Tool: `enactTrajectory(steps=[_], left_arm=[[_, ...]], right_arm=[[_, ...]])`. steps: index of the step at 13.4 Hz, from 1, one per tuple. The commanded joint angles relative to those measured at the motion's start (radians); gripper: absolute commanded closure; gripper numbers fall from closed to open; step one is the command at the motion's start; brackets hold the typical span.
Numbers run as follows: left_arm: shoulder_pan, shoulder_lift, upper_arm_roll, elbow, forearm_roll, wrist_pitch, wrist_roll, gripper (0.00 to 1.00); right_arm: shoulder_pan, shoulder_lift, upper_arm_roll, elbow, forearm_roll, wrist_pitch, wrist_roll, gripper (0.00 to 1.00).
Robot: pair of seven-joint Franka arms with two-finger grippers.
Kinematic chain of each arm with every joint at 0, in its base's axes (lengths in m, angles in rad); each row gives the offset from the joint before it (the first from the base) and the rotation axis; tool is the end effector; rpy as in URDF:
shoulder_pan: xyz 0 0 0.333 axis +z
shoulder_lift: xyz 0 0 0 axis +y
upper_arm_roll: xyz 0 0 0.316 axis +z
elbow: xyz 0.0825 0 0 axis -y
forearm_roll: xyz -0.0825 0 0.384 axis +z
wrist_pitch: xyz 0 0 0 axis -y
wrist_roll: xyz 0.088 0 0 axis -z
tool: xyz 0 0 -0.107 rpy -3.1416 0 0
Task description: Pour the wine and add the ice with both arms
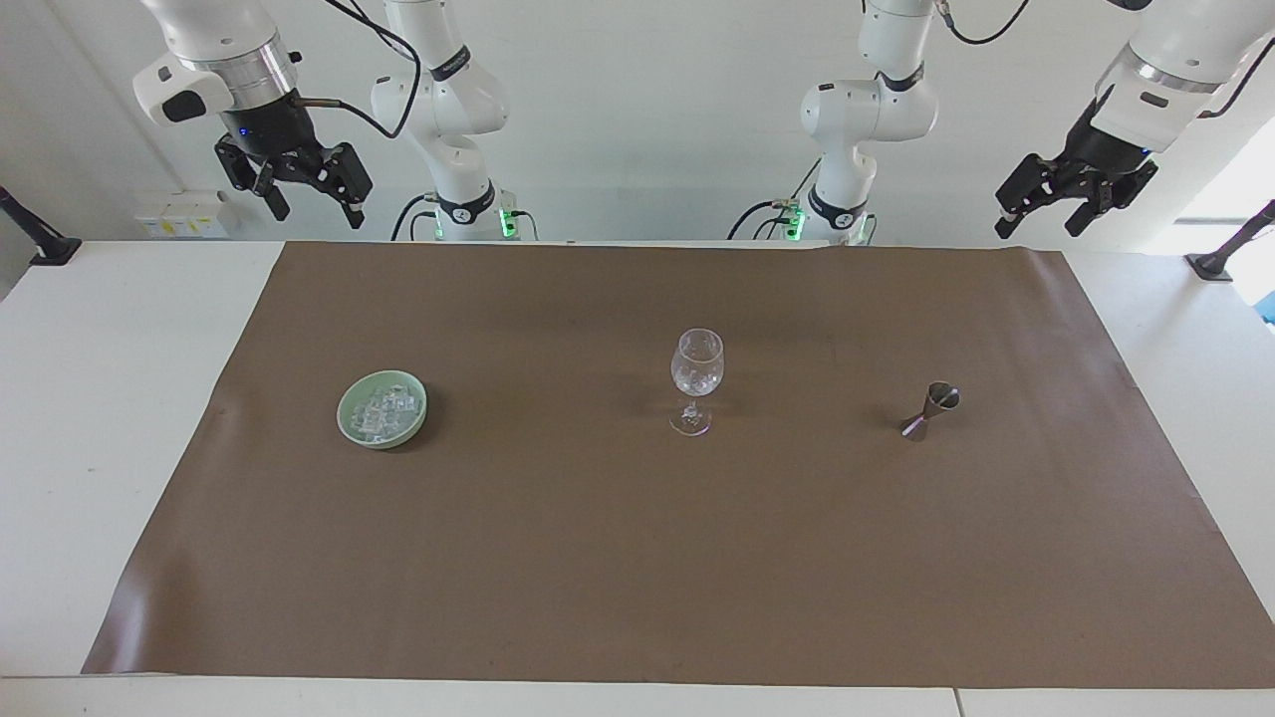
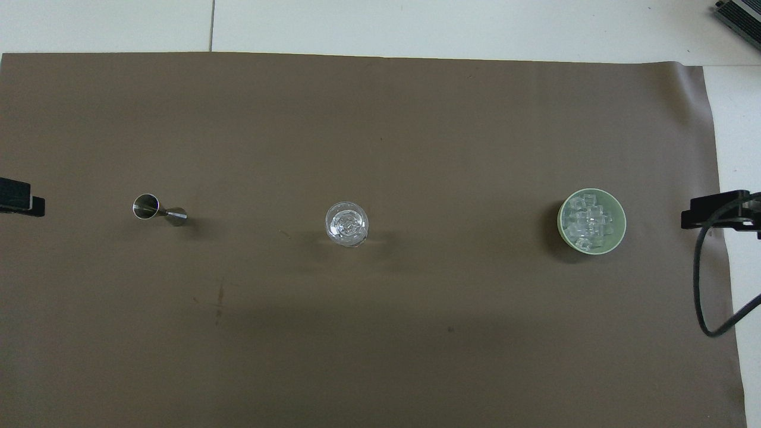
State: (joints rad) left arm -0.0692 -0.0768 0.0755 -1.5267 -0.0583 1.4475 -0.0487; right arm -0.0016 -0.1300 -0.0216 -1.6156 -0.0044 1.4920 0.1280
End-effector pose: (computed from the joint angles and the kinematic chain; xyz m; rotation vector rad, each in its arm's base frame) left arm 0.5171 -0.0017 0.6755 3.0771 0.0734 -0.0061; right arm 0.5050 -0.0131 0.6655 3.1313 -0.2375 0.0101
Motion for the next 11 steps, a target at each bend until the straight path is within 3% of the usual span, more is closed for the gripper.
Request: enactTrajectory(steps=[1, 11], left_arm=[[0.003, -0.028, -0.005, -0.032, 0.020, 0.002, 0.003, 0.00], [0.003, -0.028, -0.005, -0.032, 0.020, 0.002, 0.003, 0.00]], right_arm=[[0.000, -0.040, -0.003, -0.052, -0.008, 0.017, -0.022, 0.00], [0.000, -0.040, 0.005, -0.046, 0.008, 0.016, -0.022, 0.00]])
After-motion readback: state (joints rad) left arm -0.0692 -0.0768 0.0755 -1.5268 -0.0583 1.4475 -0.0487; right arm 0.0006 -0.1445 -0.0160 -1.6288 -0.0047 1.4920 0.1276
